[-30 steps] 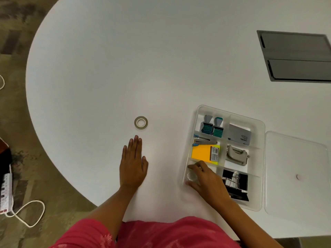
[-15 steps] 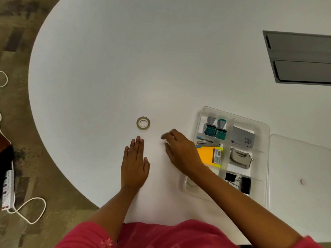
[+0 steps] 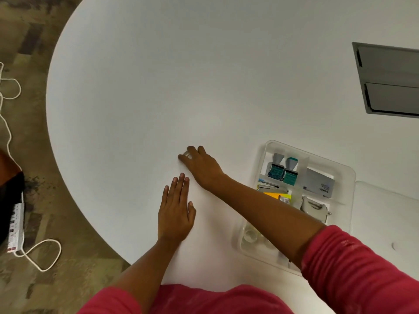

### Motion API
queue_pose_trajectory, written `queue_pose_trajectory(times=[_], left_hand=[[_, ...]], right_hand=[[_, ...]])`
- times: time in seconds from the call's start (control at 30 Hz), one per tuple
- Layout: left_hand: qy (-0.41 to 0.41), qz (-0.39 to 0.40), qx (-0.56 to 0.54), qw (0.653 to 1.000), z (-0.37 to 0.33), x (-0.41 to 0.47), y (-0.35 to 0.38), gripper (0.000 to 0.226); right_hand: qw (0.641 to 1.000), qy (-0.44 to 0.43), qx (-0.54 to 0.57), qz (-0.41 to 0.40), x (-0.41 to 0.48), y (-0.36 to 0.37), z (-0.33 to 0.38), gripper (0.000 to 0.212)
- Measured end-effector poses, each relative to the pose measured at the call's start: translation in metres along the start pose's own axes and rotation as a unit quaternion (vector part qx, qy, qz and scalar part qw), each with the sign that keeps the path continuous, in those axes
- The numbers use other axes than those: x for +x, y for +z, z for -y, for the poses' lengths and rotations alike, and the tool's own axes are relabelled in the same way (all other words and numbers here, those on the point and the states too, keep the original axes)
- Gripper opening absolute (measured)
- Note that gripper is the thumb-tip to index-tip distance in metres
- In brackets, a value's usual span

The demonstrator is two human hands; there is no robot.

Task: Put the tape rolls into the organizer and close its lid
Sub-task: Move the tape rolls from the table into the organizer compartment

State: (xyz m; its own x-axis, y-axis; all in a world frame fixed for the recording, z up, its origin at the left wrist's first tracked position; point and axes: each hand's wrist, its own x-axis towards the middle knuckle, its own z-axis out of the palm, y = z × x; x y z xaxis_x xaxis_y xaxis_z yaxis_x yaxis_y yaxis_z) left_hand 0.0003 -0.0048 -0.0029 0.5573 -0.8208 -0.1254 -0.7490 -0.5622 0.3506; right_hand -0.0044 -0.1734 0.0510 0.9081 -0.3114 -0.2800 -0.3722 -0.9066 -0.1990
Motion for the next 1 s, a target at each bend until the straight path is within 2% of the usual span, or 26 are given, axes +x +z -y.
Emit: queue_pose_trajectory(times=[0.13, 0.27, 0.47, 0.73, 1.0], left_hand=[[0.002, 0.003, 0.001, 1.0, 0.001, 0.0, 0.001, 0.065], [0.001, 0.006, 0.01, 1.0, 0.001, 0.0, 0.001, 0.065], [0.006, 0.01, 0.016, 1.0, 0.0, -0.001, -0.001, 0.065], [0.012, 0.005, 0.018, 1.0, -0.001, -0.001, -0.001, 0.064], [0.014, 0.003, 0.013, 1.0, -0.004, -0.001, -0.004, 0.062]], right_hand=[[0.999, 0.039, 0.023, -0.027, -0.011, -0.003, -0.007, 0.06], [0.989, 0.056, 0.108, -0.087, -0.04, -0.021, -0.012, 0.051], [0.976, 0.07, 0.108, -0.174, -0.118, -0.043, -0.025, 0.049], [0.957, 0.211, 0.094, -0.174, -0.22, -0.009, -0.04, 0.043], [0.967, 0.22, 0.037, -0.125, -0.249, 0.021, -0.036, 0.049]])
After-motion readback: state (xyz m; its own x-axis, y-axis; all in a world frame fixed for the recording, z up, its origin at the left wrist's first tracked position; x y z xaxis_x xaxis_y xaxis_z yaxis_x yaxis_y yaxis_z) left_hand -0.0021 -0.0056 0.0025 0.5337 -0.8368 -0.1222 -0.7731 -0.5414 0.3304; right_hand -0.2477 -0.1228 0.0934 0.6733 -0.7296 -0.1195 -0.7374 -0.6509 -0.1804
